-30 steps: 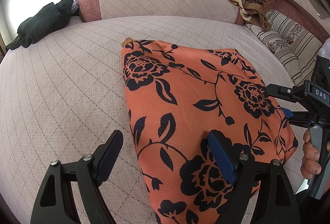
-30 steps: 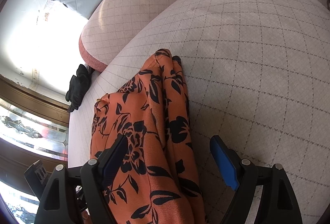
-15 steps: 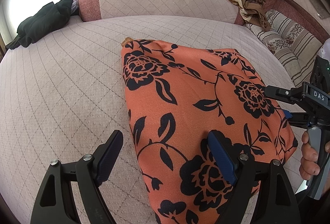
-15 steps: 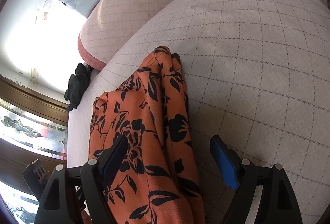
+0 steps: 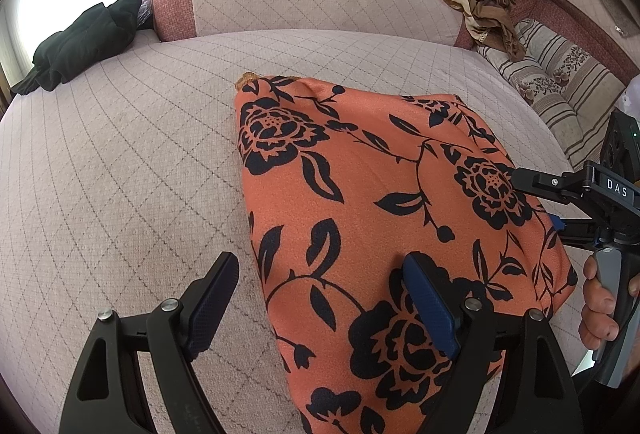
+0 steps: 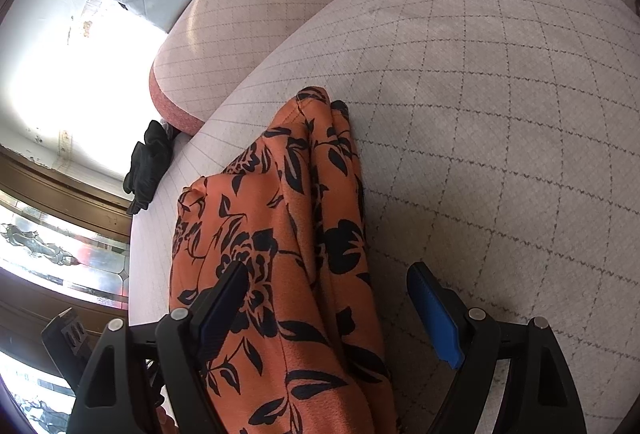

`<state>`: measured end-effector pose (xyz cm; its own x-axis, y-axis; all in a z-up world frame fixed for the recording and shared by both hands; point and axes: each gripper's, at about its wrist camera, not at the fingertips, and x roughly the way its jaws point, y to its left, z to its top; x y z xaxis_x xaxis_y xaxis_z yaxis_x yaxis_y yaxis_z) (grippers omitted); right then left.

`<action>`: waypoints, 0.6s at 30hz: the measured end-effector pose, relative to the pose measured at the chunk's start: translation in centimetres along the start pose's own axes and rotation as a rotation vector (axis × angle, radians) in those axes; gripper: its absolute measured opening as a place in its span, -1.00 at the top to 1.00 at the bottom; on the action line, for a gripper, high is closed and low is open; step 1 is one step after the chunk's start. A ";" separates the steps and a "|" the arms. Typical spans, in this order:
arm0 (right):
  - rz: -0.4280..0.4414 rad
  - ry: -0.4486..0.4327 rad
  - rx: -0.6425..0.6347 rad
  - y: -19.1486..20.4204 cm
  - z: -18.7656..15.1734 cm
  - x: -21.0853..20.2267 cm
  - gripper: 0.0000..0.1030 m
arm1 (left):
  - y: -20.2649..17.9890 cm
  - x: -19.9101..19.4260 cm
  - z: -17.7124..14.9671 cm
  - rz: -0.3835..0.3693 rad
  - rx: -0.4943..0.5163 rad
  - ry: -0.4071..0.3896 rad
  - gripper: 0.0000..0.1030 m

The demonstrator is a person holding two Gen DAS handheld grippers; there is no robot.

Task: Fold small clothes

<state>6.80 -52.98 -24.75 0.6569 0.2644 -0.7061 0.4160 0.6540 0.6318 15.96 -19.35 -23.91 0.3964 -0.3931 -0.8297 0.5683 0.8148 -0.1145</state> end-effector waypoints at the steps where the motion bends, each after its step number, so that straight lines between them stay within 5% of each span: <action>1: 0.000 0.000 0.000 0.0 0.0 0.0 -0.64 | 0.0 0.0 0.0 0.000 0.000 0.000 -0.64; 18: -0.010 0.021 -0.003 -0.1 -0.2 0.5 -0.64 | -0.1 0.0 -0.1 -0.004 -0.003 0.002 -0.64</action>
<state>6.96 -52.77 -25.19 0.6396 0.2727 -0.7187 0.4202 0.6589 0.6239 15.84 -19.41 -23.96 0.3925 -0.3950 -0.8306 0.5679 0.8145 -0.1190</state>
